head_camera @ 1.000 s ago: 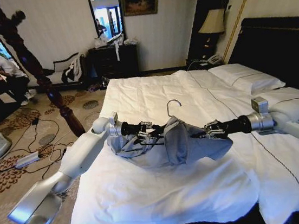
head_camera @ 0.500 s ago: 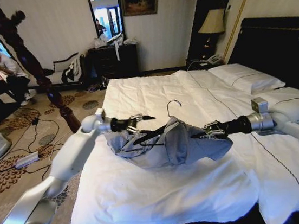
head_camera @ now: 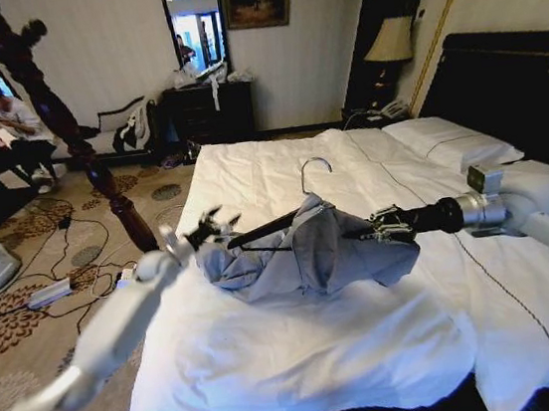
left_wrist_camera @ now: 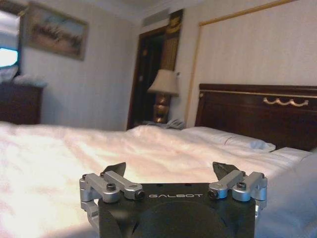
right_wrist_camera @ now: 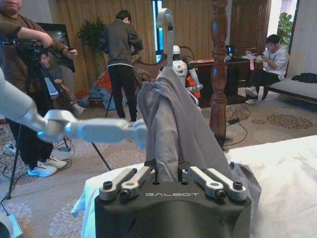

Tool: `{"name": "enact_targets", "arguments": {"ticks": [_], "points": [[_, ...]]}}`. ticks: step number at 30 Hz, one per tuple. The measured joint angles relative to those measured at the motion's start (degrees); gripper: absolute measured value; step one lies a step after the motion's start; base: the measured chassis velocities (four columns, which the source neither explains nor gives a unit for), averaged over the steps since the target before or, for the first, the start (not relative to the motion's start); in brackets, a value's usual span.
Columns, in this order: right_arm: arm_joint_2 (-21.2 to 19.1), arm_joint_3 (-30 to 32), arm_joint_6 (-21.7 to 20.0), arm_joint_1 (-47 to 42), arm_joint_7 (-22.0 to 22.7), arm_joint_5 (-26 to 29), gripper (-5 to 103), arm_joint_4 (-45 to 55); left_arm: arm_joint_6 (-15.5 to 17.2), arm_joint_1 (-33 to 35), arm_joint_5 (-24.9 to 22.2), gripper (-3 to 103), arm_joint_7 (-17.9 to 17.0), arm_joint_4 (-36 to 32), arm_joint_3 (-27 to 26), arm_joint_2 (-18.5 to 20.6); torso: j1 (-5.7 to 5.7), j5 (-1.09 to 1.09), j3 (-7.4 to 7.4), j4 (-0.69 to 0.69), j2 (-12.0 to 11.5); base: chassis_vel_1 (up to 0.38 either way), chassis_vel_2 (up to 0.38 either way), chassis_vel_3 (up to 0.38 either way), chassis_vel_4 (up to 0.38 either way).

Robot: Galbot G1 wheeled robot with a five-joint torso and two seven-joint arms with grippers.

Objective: Pick up the clothes from the bed and hang them on the clothes hanger.

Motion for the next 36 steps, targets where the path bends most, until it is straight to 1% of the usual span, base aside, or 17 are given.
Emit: {"name": "enact_targets", "arguments": {"ticks": [1,2,5,7,8,10,13,16,20,21,28,30,32,33,34,35,36], "points": [[0.00,0.02,0.02,-0.05,0.08,-0.01,16,0.00,-0.06,2.41,0.75,98,-0.67,-0.97,-0.73,-0.87,0.00,0.00,0.00,-0.01,0.00,0.000,0.000,0.000,0.000],[0.00,0.02,0.02,-0.05,0.08,-0.01,16,0.00,-0.06,2.41,0.75,98,-0.67,-0.97,-0.73,-0.87,0.00,0.00,0.00,-0.01,0.00,0.000,0.000,0.000,0.000],[-0.05,0.03,0.04,-0.20,0.07,-0.02,16,0.01,-0.36,7.01,2.00,99,-1.26,-2.79,-2.94,-2.73,0.00,0.03,0.00,-0.01,0.00,0.000,0.000,0.000,0.000],[-0.09,0.13,0.05,-0.32,0.06,-0.02,16,0.17,-0.56,9.94,2.01,99,-1.75,-4.13,-4.68,-3.98,0.00,0.02,-0.01,-0.01,0.00,0.000,0.000,0.000,0.000],[-0.09,0.13,0.05,-0.32,0.06,-0.02,16,0.17,-0.56,9.94,2.01,99,-1.75,-4.13,-4.68,-3.98,0.00,0.02,-0.01,-0.01,0.00,0.000,0.000,0.000,0.000],[-0.11,0.22,0.07,-0.38,0.06,-0.01,16,0.32,-0.72,13.01,1.00,99,-1.84,-5.44,-5.84,-4.83,0.00,0.02,0.00,0.00,0.00,0.000,0.000,0.000,0.000],[-0.15,0.26,0.09,-0.38,0.06,0.03,16,0.42,-1.08,15.40,0.24,99,-0.76,-6.19,-6.25,-5.23,0.00,0.03,0.00,0.00,0.00,0.000,0.000,0.000,0.000],[-0.20,0.28,0.15,-0.32,0.06,0.16,16,0.54,-1.75,18.04,-0.48,99,1.83,-6.72,-6.25,-5.54,0.00,0.02,0.00,0.00,0.00,0.000,0.000,0.000,0.000],[-0.27,0.27,0.23,-0.28,0.12,0.27,16,0.71,-1.97,18.58,-0.88,99,2.58,-6.53,-6.11,-5.90,0.00,0.02,0.00,0.01,0.00,0.000,0.000,0.000,0.000],[-0.33,0.28,0.27,-0.27,0.14,0.35,16,0.82,-2.05,18.40,-1.30,101,2.62,-6.14,-6.08,-6.18,0.00,0.02,0.00,0.00,0.00,0.000,0.000,0.000,0.000],[-0.84,0.49,0.47,-0.37,0.20,1.00,16,1.90,-1.89,14.66,-5.48,94,2.61,-3.49,-5.93,-8.28,0.01,0.02,0.00,-0.01,0.00,0.000,0.000,0.000,0.000],[-0.90,0.53,0.50,-0.37,0.20,1.08,16,2.01,-1.80,14.11,-6.03,94,2.63,-2.92,-5.93,-8.63,0.01,0.02,0.00,-0.01,0.00,0.000,0.000,0.000,0.000],[-1.01,0.58,0.55,-0.36,0.21,1.24,16,2.21,-1.41,13.05,-7.24,92,2.93,-1.63,-5.93,-9.25,0.01,0.02,0.00,-0.01,0.00,0.000,0.000,0.000,0.000],[-1.07,0.59,0.59,-0.32,0.21,1.35,16,2.33,-1.13,12.32,-8.13,91,3.55,-0.62,-5.93,-9.67,0.01,0.02,0.00,-0.01,0.00,0.000,0.000,0.000,0.000],[-1.12,0.60,0.61,-0.29,0.22,1.45,16,2.40,-0.90,11.83,-8.91,88,4.79,0.36,-5.91,-9.90,0.01,0.02,0.00,-0.01,0.00,0.000,0.000,0.000,0.000],[-1.16,0.61,0.62,-0.27,0.22,1.52,16,2.45,-0.79,11.62,-9.33,88,6.01,0.94,-5.89,-10.00,0.01,0.02,0.00,-0.01,-0.01,0.000,0.000,0.000,0.000],[-1.16,0.61,0.62,-0.27,0.22,1.52,16,2.45,-0.79,11.62,-9.33,88,6.01,0.94,-5.89,-10.00,0.01,0.02,0.00,-0.01,-0.01,0.000,0.000,0.000,0.000]]}}
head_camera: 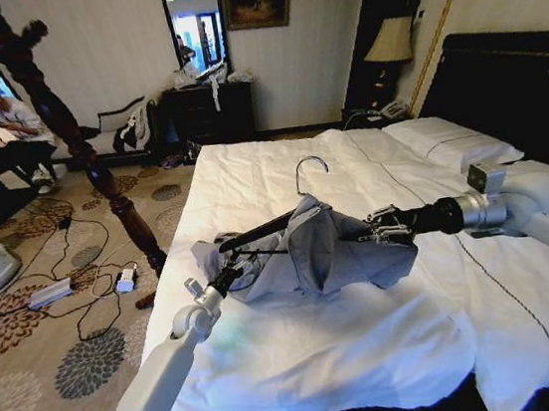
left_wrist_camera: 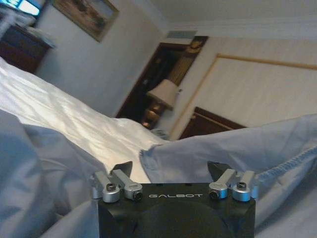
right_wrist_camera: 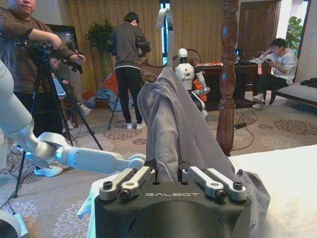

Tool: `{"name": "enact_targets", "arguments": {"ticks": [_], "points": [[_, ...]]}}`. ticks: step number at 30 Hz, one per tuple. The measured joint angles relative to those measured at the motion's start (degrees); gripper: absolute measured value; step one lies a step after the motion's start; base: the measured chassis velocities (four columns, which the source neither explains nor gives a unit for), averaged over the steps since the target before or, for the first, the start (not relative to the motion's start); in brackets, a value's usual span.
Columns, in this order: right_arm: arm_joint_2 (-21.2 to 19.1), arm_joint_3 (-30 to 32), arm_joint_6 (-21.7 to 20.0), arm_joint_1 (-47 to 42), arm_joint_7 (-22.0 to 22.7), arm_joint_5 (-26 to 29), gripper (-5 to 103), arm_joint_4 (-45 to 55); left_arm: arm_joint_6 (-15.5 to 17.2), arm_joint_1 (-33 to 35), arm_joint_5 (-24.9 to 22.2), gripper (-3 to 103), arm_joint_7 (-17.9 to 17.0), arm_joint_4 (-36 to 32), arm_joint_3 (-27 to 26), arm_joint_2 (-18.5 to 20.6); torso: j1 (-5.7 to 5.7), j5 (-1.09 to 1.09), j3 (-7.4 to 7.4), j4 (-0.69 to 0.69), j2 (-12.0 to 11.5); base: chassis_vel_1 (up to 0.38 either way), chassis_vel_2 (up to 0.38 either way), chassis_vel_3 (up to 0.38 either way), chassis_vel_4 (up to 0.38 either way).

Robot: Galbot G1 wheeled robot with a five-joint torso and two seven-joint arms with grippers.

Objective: Pick up the clothes from the bed and hang them on the clothes hanger.

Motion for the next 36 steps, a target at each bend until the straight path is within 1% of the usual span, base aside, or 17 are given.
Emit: {"name": "enact_targets", "arguments": {"ticks": [3,4,5,7,9,10,16,18,22,23,25,26,28,29,33,35,36], "points": [[-0.08,0.04,0.02,0.02,0.01,0.14,16,0.20,0.38,-0.89,-1.91,79,6.81,3.12,0.01,-0.32,0.00,0.00,0.00,0.00,0.00,0.000,0.000,0.000,0.000],[-0.10,0.04,0.02,0.02,0.00,0.17,16,0.23,0.58,-1.26,-2.42,78,9.02,4.42,-0.02,-0.42,0.00,0.00,0.00,0.01,0.00,0.000,0.000,0.000,0.000],[-0.10,0.04,0.02,0.02,0.00,0.17,16,0.23,0.58,-1.26,-2.42,78,9.02,4.42,-0.02,-0.42,0.00,0.00,0.00,0.01,0.00,0.000,0.000,0.000,0.000],[-0.12,0.04,0.04,0.04,0.01,0.21,16,0.28,1.12,-2.40,-3.11,78,14.35,8.04,-0.07,-0.74,0.00,0.00,0.00,0.00,0.00,0.000,0.000,0.000,0.000],[-0.13,0.05,0.04,0.07,0.01,0.27,16,0.34,1.50,-3.31,-3.21,78,17.57,10.64,-0.10,-0.96,0.00,0.00,0.00,0.00,0.00,0.000,0.000,0.000,0.000],[-0.15,0.09,0.04,0.07,0.00,0.31,16,0.41,1.61,-3.85,-3.24,75,18.82,12.06,-0.10,-1.11,0.00,0.00,0.00,0.01,0.00,0.000,0.000,0.000,0.000],[-0.30,0.31,0.08,0.07,-0.05,0.45,16,0.70,1.76,-5.69,-3.53,82,21.80,15.91,-0.18,-1.85,0.00,0.00,0.00,0.00,0.00,0.000,0.000,0.000,0.000],[-0.33,0.33,0.09,0.08,-0.05,0.54,16,0.76,1.82,-5.97,-3.49,79,22.48,16.41,-0.13,-1.96,0.00,0.00,0.00,0.01,0.00,0.000,0.000,0.000,0.000],[-0.59,0.36,0.13,0.16,-0.06,1.10,16,1.14,2.77,-7.63,-3.17,72,26.41,19.45,0.11,-3.03,0.00,0.00,0.00,0.01,0.00,0.000,0.000,0.000,0.000],[-0.59,0.36,0.13,0.16,-0.06,1.10,16,1.14,2.77,-7.63,-3.17,72,26.41,19.45,0.11,-3.03,0.00,0.00,0.00,0.01,0.00,0.000,0.000,0.000,0.000],[-0.82,0.36,0.14,0.29,-0.06,1.25,16,1.21,3.14,-8.91,-3.31,64,27.82,21.36,0.11,-3.93,0.00,-0.01,0.00,0.00,0.00,0.000,0.000,0.000,0.000],[-0.89,0.36,0.13,0.33,-0.06,1.31,16,1.22,3.28,-9.36,-3.44,64,28.22,22.00,0.11,-4.20,0.00,-0.01,0.00,0.00,0.00,0.000,0.000,0.000,0.000],[-0.96,0.35,0.14,0.39,-0.05,1.40,16,1.24,3.84,-10.72,-3.65,53,29.67,23.96,0.16,-4.86,0.00,0.00,0.00,0.00,0.00,0.000,0.000,0.000,0.000],[-0.96,0.35,0.14,0.39,-0.05,1.40,16,1.24,3.84,-10.72,-3.65,53,29.67,23.96,0.16,-4.86,0.00,0.00,0.00,0.00,0.00,0.000,0.000,0.000,0.000],[-1.02,0.35,0.15,0.34,-0.06,1.42,16,1.37,4.89,-12.15,-3.51,31,32.03,26.27,0.45,-5.80,0.00,0.00,0.00,0.01,0.00,0.000,0.000,0.000,0.000],[-1.02,0.35,0.15,0.34,-0.06,1.42,16,1.37,5.04,-12.36,-3.47,31,32.32,26.67,0.51,-6.00,0.00,0.00,0.00,0.01,0.00,0.000,0.000,0.000,0.000],[-1.02,0.35,0.16,0.34,-0.05,1.43,16,1.37,5.18,-12.51,-3.37,26,32.51,26.98,0.56,-6.15,0.00,0.00,0.00,0.00,0.00,0.000,0.000,0.000,0.000]]}}
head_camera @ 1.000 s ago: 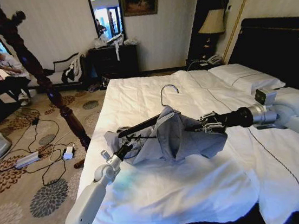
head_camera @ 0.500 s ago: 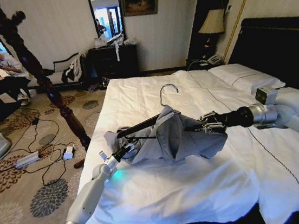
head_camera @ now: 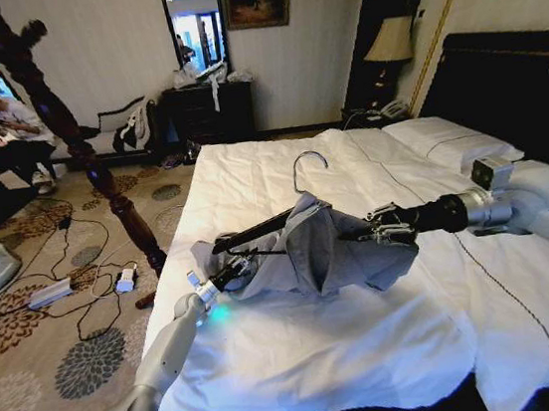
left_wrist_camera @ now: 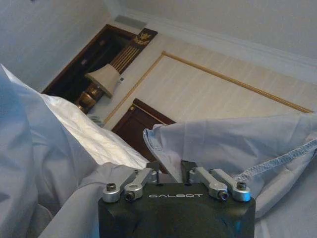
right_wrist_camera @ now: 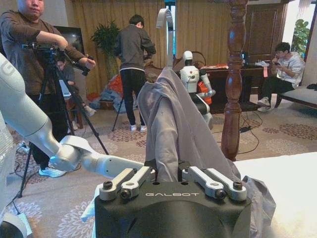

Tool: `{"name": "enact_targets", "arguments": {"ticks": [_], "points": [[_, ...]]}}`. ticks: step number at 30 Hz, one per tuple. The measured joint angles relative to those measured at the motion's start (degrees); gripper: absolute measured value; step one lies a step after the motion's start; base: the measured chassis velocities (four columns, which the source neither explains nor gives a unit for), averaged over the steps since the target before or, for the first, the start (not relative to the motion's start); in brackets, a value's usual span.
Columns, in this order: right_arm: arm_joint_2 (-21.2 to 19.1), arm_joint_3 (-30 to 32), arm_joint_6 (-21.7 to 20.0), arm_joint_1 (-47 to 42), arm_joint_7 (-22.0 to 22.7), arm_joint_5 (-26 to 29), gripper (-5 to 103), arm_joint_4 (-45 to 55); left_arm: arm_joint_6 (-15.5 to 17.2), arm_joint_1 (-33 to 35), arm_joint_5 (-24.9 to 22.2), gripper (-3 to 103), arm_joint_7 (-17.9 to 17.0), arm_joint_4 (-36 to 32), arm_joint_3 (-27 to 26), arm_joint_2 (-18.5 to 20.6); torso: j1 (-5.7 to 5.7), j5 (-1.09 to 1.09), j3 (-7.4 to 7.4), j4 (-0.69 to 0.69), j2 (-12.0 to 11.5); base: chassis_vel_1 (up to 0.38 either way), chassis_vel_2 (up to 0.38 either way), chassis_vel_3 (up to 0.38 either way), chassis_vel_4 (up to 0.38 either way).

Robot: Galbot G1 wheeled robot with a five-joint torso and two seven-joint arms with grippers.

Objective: Pick up the clothes from the bed and hang them on the clothes hanger.

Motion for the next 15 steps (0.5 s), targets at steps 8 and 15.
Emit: {"name": "enact_targets", "arguments": {"ticks": [8,15], "points": [[0.26,0.00,0.10,-0.09,0.00,0.02,16,-0.12,0.02,-0.47,1.23,11,0.77,1.54,-0.05,-0.51,0.00,0.00,0.00,0.00,0.00,0.000,0.000,0.000,0.000],[0.77,-0.15,0.37,-0.20,0.83,-0.14,16,-0.33,-0.65,0.04,0.89,1,0.28,0.16,-0.63,0.64,0.00,-0.01,0.00,0.01,0.00,0.000,0.000,0.000,0.000]]}}
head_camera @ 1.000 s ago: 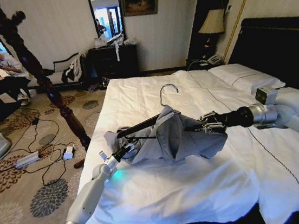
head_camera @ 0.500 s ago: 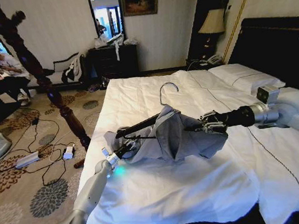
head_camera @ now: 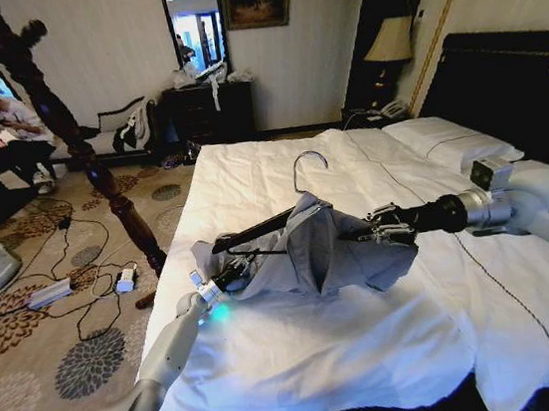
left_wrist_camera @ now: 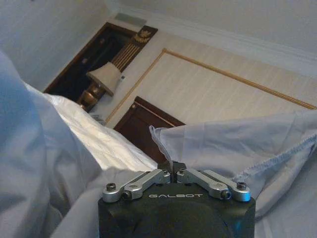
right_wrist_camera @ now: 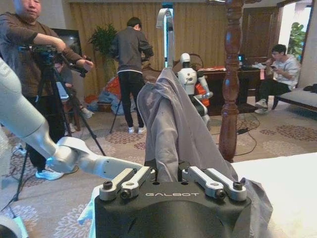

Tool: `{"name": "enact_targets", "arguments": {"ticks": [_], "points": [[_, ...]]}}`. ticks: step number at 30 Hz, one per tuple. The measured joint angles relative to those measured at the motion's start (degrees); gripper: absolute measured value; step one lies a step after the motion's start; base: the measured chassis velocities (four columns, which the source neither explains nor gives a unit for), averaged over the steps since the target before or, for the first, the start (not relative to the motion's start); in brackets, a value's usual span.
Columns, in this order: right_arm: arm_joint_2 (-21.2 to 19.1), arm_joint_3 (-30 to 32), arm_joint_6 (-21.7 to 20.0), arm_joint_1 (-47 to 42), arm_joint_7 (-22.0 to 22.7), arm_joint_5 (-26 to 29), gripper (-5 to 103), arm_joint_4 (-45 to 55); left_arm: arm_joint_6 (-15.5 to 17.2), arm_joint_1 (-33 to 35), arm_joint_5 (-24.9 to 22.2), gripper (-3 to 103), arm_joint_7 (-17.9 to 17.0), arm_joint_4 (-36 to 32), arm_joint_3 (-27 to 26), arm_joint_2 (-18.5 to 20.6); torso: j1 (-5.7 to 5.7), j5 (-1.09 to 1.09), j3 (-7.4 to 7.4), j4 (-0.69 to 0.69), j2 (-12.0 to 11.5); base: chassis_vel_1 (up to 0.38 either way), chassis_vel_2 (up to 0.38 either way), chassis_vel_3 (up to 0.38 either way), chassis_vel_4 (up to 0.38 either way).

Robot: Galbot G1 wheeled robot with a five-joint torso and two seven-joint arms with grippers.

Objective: Pick up the clothes from the bed and hang them on the clothes hanger.

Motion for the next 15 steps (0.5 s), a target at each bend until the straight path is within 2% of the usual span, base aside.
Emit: {"name": "enact_targets", "arguments": {"ticks": [4,7,9,10,15], "points": [[0.38,-0.19,0.76,-0.80,4.39,0.04,16,0.22,-1.19,1.61,-3.83,0,-3.55,-5.20,-1.38,2.47,0.00,0.01,0.00,-0.01,0.00,0.000,0.000,0.000,0.000],[0.50,-0.25,1.07,-0.96,6.39,0.15,16,0.41,-1.46,2.50,-5.33,0,-4.76,-7.63,-2.24,3.31,0.00,0.00,0.00,0.00,0.00,0.000,0.000,0.000,0.000],[0.72,-0.46,1.73,-1.11,10.11,0.56,16,0.92,-1.64,4.57,-8.45,0,-6.70,-13.60,-4.31,4.76,0.00,0.00,0.00,0.01,0.00,0.000,0.000,0.000,0.000],[0.72,-0.46,1.73,-1.11,10.11,0.56,16,0.92,-1.64,4.57,-8.45,0,-6.70,-13.60,-4.31,4.76,0.00,0.00,0.00,0.01,0.00,0.000,0.000,0.000,0.000],[0.80,-0.48,2.30,-0.90,11.67,1.24,16,1.79,-1.52,7.12,-14.45,0,-9.80,-26.43,-7.36,8.16,-0.01,0.00,-0.01,-0.01,0.00,0.000,0.000,0.000,0.000]]}}
